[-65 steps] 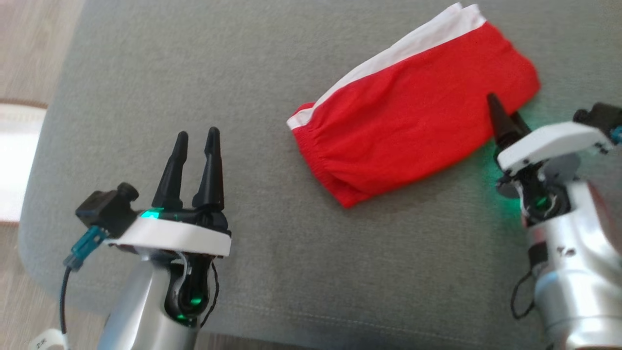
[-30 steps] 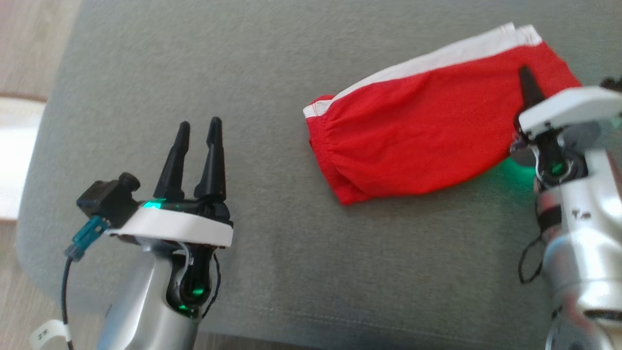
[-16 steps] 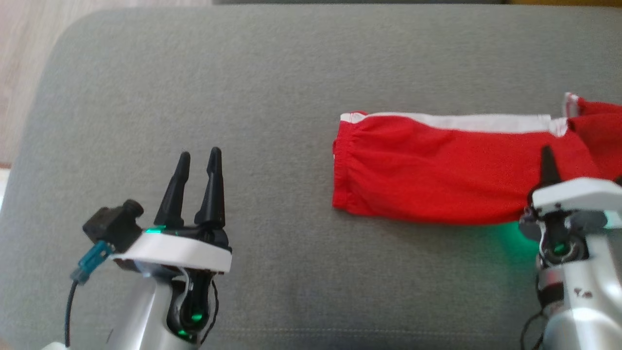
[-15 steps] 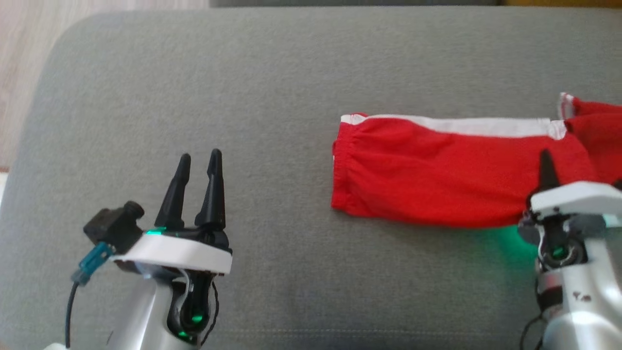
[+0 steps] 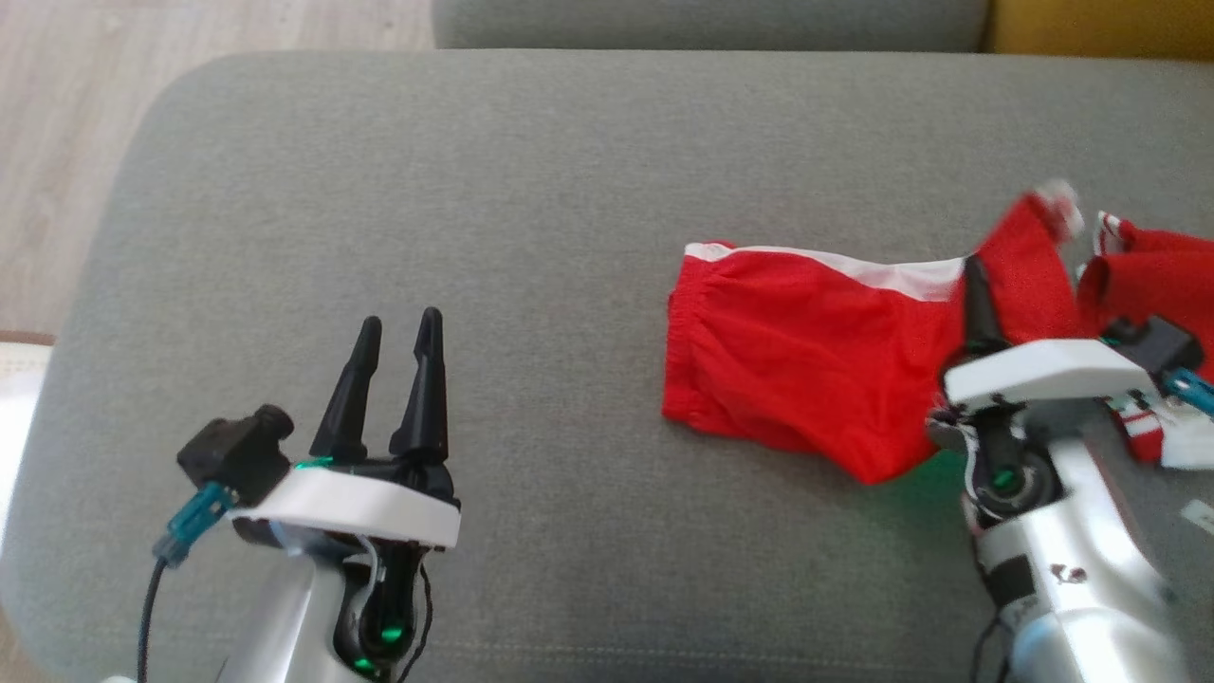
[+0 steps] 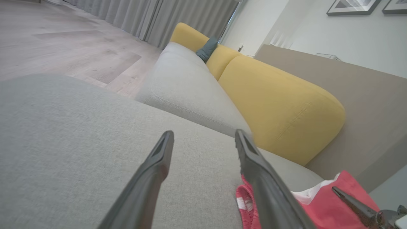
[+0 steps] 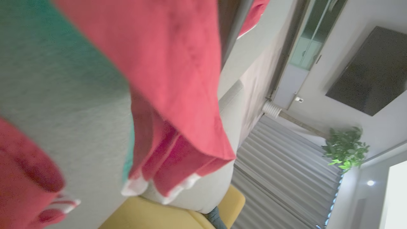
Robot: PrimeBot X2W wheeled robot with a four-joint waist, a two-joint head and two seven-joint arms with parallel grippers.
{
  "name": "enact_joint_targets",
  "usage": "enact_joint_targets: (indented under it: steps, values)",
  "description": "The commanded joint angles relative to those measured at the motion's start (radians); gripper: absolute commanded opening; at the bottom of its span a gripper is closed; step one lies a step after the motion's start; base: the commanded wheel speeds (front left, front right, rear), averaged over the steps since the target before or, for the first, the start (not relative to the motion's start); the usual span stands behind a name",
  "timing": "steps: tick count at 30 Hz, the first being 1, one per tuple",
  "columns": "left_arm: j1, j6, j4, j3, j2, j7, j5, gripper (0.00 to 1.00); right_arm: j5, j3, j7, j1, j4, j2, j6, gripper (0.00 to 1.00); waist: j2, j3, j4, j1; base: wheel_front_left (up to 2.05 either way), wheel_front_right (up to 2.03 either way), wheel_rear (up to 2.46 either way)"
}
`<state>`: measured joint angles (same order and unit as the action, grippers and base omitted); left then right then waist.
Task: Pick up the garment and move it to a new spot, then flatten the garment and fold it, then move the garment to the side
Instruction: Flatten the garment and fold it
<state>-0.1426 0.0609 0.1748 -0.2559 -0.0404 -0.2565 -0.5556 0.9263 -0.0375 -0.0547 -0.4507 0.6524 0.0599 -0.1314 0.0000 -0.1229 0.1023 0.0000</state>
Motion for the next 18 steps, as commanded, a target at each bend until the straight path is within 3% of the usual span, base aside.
enact_joint_targets:
  steps: [1, 9, 18]
  values:
    - [-0.009, -0.003, -0.024, 0.026, -0.010, -0.005, 0.007, 1.00, 0.018, -0.040, -0.016, -0.052, -0.043, -0.010, 0.001, 0.00, 0.0000, 0.009, 0.013, 0.0000, 0.00, 0.00, 0.00]
    - [0.008, -0.010, -0.017, 0.017, -0.010, -0.005, 0.007, 1.00, 0.132, -0.257, -0.084, -0.046, -0.072, -0.010, 0.001, 0.00, 0.0000, 0.035, 0.081, 0.0000, 0.00, 0.00, 0.00]
    - [0.030, -0.016, -0.013, 0.016, -0.010, -0.005, 0.008, 1.00, 0.182, -0.433, -0.149, -0.061, -0.003, -0.010, 0.001, 0.00, 0.0000, 0.049, 0.142, 0.0000, 0.00, 0.00, 0.00]
